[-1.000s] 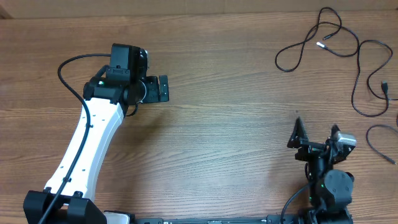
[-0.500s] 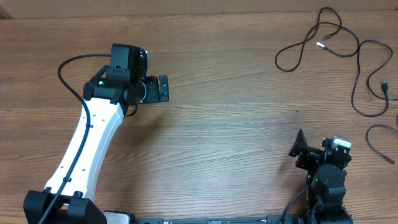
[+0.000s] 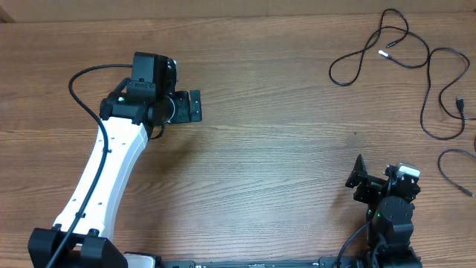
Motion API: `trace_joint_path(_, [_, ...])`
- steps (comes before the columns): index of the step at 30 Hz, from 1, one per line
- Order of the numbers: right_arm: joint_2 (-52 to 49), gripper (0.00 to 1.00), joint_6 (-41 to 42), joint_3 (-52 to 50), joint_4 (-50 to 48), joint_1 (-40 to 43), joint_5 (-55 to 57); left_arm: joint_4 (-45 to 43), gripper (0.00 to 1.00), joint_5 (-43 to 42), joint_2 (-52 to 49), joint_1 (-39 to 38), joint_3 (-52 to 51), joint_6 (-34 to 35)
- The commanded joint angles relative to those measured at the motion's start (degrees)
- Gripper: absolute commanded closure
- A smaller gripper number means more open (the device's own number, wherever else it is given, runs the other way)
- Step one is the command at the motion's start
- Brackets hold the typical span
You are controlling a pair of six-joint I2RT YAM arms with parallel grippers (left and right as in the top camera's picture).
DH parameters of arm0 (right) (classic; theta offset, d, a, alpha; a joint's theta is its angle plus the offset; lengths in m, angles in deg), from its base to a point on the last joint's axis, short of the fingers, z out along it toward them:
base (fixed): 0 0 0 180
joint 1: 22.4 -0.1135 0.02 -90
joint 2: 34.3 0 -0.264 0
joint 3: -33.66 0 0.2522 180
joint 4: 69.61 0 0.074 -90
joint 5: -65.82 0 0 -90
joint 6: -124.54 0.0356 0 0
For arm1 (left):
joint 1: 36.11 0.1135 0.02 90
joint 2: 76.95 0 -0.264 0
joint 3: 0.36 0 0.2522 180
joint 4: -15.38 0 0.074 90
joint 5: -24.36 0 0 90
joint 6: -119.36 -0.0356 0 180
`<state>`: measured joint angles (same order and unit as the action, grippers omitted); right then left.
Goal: Untangle cables
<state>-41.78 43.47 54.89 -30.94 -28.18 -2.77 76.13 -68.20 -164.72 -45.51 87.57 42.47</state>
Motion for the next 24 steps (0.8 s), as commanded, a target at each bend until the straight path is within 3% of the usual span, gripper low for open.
trace_joint_path(1, [0.35,0.0,-0.24,0.04,1.18,-0.42,1.03,0.26,0.0,12.81,0.87,-0.35,-0.22,-1.51])
trace_joint_path(4, [0.35,0.0,-0.24,0.04,1.18,-0.42,1.03,3.76,0.0,8.48,0.87,-0.37,-0.22,1.73])
trace_joint_path(7, [0.35,0.0,-0.24,0.04,1.18,-0.42,1.03,-0.66,0.0,11.3,2.01,-0.35,-0.48,1.75])
trace_joint_path(9, [0.35,0.0,-0.24,0.04,1.18,-0.42,1.03,-8.74,0.0,12.9,5.01,-0.48,-3.02,1.7])
trace_joint_path(14, [0.35,0.0,-0.24,0.04,1.18,-0.42,1.03,-46.93,0.0,14.43,20.63,-0.46,-28.41,1.77])
trace_joint_path(17, [0.35,0.0,-0.24,0.04,1.18,-0.42,1.03,-59.76,0.0,15.91,30.23,-0.33,-42.42,2.16])
trace_joint_path(20, [0.35,0.0,-0.24,0.04,1.18,-0.42,1.03,-67.34,0.0,18.99,39.98,0.48,-53.4,2.14])
trace_joint_path(24, [0.35,0.0,-0.24,0.04,1.18,-0.42,1.03,-68.52,0.0,19.12,51.65,1.99,-61.77,2.16])
